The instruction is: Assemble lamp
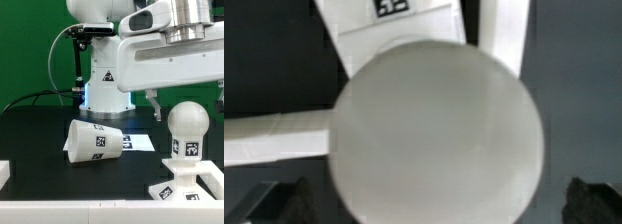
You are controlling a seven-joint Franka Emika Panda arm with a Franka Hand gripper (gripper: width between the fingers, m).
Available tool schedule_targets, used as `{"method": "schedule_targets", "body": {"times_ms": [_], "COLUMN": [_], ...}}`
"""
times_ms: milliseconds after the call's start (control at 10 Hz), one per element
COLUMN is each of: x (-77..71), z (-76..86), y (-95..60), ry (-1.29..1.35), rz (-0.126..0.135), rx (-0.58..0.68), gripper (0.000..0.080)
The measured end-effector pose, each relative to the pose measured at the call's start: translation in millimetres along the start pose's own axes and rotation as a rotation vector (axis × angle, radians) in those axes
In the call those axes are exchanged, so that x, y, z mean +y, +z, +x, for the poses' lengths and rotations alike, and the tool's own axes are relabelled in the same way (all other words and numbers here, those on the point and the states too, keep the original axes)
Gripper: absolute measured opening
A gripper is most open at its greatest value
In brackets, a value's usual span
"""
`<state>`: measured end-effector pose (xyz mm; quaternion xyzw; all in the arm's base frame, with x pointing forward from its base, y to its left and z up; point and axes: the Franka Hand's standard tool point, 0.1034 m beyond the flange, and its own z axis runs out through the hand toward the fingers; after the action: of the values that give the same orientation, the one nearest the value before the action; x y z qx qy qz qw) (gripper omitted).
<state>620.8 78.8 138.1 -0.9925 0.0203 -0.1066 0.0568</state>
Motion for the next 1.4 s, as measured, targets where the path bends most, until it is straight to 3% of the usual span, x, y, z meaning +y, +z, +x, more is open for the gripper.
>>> {"method": "schedule_targets", "body": {"times_ms": [500,1100,1200,1400], "x": [5.4,0.0,-0.1,-0.3], "z": [-20.4,-16.6,-16.7,-16.8], "y": [4.2,19.8,19.9,20.0], "ry": [0.018,0.021,0.035,0.087], "rz": [0.006,0.002,0.001,-0.003], "rx": [-0.227,-0.223,-0.223,-0.223], "gripper": [0.0699,0.0699,0.0568,0.0574]}}
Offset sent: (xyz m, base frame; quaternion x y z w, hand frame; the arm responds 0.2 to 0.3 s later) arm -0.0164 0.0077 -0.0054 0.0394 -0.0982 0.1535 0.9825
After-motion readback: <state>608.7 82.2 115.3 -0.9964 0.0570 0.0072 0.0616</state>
